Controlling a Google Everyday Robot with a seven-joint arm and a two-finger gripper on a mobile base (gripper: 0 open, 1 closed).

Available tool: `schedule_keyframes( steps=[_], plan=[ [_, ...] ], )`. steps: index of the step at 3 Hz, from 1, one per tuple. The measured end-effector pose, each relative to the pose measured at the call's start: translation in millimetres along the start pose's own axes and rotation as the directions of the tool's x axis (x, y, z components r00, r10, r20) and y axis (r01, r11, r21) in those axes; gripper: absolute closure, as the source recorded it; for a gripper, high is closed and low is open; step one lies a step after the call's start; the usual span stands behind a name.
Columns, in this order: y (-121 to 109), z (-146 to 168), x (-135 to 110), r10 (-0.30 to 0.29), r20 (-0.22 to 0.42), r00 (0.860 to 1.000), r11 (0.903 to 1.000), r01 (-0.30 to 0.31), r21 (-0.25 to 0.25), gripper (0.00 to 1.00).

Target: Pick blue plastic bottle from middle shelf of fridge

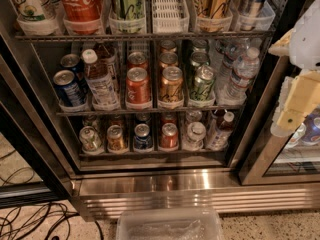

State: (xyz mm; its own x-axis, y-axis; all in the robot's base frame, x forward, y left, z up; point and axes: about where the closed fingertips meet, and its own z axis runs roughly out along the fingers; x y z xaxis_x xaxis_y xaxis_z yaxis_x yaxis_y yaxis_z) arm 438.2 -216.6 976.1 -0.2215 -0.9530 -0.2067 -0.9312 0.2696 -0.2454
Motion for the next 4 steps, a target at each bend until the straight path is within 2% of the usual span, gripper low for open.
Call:
schedule_keyframes(
  steps=[1, 2, 3, 4],
  plan=[
    [0, 0, 0, 0.000, 0.000, 1.000, 1.0000, 0.000, 0.000, 0.00],
    [9, 19, -13, 0.017, 0.055, 0.998, 0.9999, -0.017, 0.002, 0.00],
    [30, 56, -42, 0.041, 0.134, 0.990, 0.9990, -0.043, 0.009, 0.00],
    [52, 94, -94, 0.024, 0.252, 0.967, 0.9997, -0.024, -0.003, 0.00]
  ],
)
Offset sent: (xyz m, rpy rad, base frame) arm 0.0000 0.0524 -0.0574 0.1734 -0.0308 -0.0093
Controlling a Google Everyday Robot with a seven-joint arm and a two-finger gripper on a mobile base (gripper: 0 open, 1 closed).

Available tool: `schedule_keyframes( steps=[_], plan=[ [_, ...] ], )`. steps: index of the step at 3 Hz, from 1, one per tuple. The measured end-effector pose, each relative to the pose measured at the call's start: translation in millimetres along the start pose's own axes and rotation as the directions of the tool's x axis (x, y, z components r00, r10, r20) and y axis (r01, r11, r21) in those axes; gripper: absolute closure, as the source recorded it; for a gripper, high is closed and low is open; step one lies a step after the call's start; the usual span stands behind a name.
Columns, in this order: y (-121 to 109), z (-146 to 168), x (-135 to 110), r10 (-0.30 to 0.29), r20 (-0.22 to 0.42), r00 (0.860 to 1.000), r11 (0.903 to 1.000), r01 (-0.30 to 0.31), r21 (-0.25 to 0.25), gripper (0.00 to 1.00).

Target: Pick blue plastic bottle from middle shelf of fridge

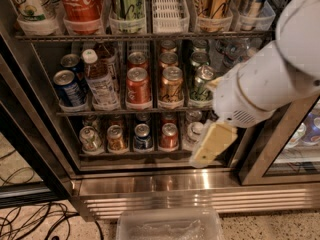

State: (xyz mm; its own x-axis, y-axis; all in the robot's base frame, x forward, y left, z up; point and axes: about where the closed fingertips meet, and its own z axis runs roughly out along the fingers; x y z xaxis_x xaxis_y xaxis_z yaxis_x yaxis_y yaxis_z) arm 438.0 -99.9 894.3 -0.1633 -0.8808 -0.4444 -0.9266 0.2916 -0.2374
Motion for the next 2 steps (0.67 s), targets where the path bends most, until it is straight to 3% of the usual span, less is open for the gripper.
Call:
schedule_keyframes(
  steps=[1, 2],
  plan=[
    [13.1, 23.6, -27.0, -0.061, 0.070, 0.996, 0.9978, 0.063, -0.021, 0.00],
    [13.9, 23.9, -28.5, -0.066, 0.073, 0.995, 0.9975, 0.068, -0.021, 0.00]
  ],
)
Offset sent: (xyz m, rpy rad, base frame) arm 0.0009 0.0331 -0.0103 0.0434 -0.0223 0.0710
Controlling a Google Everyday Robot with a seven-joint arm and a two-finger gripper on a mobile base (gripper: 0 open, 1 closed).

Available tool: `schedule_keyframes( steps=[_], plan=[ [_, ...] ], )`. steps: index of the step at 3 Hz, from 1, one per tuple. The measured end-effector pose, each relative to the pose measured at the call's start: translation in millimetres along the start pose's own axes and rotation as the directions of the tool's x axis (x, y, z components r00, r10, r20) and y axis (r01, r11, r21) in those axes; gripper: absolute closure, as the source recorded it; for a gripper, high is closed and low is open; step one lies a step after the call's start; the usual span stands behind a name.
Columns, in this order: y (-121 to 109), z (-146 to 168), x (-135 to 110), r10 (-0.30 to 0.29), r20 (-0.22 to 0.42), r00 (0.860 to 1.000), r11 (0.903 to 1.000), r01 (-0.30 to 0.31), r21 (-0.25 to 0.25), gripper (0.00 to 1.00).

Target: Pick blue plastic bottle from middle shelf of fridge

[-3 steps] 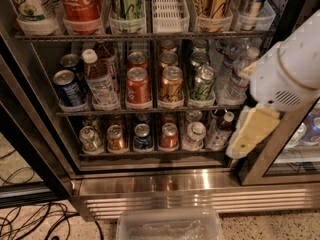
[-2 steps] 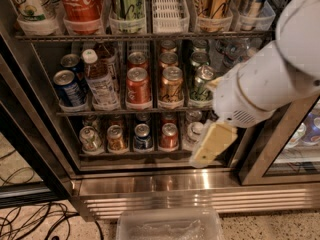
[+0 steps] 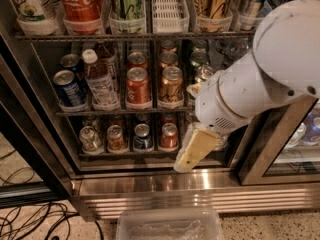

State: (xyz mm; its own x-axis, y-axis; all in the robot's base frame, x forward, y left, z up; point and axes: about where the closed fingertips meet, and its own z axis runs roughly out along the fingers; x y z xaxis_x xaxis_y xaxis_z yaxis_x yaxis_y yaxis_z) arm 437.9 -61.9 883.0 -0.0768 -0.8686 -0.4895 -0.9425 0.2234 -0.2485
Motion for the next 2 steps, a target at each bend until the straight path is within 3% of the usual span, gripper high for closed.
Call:
schedule_keyframes(
  steps=[1, 2],
  plan=[
    [9, 11, -6, 0.000, 0.037, 0.999, 0.9999, 0.000, -0.014, 0.00],
    [26, 49, -18, 0.059, 0.126, 0.990, 0.9977, -0.055, -0.040, 0.00]
  ],
)
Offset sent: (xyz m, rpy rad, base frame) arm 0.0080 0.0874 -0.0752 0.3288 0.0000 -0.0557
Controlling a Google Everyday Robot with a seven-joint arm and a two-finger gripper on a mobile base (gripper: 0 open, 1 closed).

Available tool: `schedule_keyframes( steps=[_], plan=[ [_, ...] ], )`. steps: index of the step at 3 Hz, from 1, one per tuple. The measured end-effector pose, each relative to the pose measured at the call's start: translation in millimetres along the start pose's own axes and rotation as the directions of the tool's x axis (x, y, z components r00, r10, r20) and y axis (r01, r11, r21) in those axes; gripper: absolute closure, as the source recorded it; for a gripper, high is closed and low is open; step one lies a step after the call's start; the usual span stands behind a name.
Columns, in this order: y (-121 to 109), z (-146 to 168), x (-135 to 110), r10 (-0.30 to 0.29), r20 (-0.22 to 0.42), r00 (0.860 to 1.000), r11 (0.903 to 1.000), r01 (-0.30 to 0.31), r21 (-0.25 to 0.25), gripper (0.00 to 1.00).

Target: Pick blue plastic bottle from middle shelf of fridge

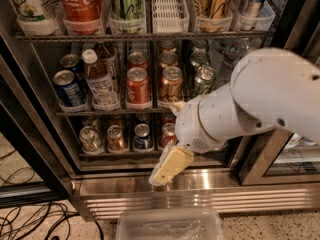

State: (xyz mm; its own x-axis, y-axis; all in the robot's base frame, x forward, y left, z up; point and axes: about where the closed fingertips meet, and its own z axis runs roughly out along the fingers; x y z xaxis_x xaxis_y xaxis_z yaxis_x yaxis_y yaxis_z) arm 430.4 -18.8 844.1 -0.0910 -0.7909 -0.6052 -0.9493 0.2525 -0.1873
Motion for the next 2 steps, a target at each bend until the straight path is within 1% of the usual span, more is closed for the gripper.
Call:
schedule_keyframes(
  steps=[1, 2],
  plan=[
    [-3, 43, -8, 0.096, 0.075, 0.993, 0.9951, -0.097, 0.015, 0.00],
    [-11, 64, -15, 0.181, 0.153, 0.972, 0.9814, -0.188, 0.037, 0.00]
  ],
)
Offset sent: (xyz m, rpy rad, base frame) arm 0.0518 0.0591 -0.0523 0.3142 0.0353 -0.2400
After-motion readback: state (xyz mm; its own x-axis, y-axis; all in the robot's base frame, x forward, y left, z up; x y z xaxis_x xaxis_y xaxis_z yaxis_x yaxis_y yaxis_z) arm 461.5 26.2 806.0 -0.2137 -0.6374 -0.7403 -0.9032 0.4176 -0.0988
